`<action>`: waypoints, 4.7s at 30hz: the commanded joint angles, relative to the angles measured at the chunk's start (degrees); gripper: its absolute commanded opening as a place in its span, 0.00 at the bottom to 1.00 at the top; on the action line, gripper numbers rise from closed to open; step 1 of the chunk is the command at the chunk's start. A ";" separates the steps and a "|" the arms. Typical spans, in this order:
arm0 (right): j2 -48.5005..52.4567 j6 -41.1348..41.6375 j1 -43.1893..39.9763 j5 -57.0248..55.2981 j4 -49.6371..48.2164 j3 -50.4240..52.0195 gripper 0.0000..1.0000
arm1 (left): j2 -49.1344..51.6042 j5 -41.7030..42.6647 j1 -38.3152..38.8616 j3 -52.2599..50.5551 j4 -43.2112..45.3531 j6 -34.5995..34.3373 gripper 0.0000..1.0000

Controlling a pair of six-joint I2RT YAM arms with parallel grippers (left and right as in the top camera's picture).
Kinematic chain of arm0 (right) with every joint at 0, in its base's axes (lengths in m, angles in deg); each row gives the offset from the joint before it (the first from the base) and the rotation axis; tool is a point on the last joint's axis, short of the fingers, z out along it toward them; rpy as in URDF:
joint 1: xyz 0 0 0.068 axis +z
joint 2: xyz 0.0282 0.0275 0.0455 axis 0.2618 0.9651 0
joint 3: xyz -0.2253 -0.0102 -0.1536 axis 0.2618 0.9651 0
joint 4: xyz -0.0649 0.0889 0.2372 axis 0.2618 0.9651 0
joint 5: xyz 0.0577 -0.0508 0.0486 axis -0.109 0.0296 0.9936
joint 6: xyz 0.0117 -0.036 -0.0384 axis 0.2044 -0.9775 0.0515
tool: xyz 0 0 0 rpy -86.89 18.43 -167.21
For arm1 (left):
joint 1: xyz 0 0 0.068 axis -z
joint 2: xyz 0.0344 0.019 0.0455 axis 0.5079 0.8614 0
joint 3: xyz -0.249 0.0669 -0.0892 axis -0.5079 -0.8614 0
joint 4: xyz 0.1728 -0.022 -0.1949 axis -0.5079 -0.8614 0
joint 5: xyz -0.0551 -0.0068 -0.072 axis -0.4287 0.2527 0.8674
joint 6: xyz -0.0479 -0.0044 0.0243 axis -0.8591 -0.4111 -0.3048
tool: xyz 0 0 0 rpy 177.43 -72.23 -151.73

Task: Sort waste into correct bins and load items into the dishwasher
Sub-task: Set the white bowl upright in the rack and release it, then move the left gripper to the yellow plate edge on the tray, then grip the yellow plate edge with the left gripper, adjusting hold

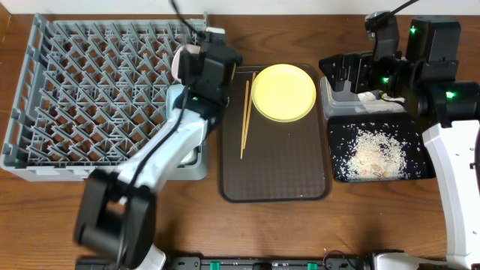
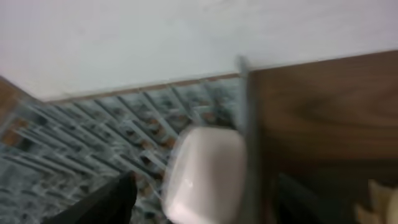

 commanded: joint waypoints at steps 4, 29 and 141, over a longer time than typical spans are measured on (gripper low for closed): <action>0.07 0.11 -0.33 0.04 -0.09 -0.57 0.99 | -4.22 17.73 4.55 0.33 -13.55 -19.58 0.61; 0.07 0.11 -0.33 0.04 -0.07 -0.57 0.99 | -2.64 32.87 7.65 0.00 -23.61 -48.35 0.55; 0.07 0.11 -0.33 0.04 -0.04 -0.57 0.99 | 16.63 32.11 8.20 17.14 -39.10 -40.19 0.07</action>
